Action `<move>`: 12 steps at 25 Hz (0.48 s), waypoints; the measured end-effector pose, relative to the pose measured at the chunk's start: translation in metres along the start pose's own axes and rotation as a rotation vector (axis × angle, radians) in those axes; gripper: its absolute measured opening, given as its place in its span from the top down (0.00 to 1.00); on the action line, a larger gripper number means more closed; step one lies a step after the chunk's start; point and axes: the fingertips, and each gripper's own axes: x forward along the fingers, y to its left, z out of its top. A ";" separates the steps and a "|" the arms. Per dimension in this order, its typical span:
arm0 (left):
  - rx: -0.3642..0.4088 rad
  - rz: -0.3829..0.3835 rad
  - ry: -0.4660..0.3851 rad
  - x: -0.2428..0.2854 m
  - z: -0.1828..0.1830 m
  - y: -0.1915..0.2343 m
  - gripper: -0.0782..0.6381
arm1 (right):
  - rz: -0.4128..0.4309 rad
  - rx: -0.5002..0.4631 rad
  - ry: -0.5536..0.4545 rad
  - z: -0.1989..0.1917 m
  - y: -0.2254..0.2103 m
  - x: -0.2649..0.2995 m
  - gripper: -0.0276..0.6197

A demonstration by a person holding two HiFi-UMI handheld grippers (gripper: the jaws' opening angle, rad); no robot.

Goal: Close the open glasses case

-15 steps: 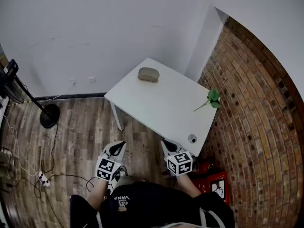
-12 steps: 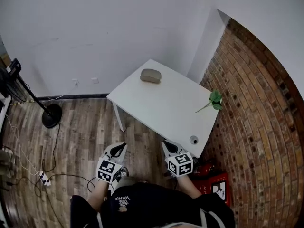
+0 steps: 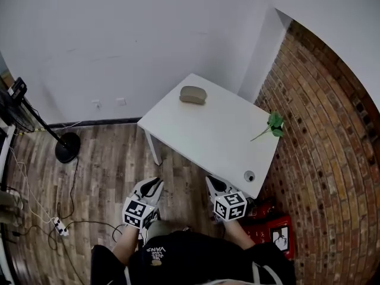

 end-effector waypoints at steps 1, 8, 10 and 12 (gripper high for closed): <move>-0.006 -0.010 0.004 0.005 0.001 0.006 0.76 | -0.004 0.015 -0.010 0.003 -0.001 0.006 0.94; -0.003 -0.127 0.039 0.035 0.013 0.052 0.47 | -0.070 0.067 -0.062 0.039 -0.003 0.058 0.65; 0.002 -0.156 0.044 0.040 0.015 0.070 0.45 | -0.090 0.086 -0.077 0.047 -0.001 0.076 0.62; 0.012 -0.175 0.051 0.042 0.017 0.088 0.42 | -0.103 0.108 -0.092 0.054 0.002 0.093 0.60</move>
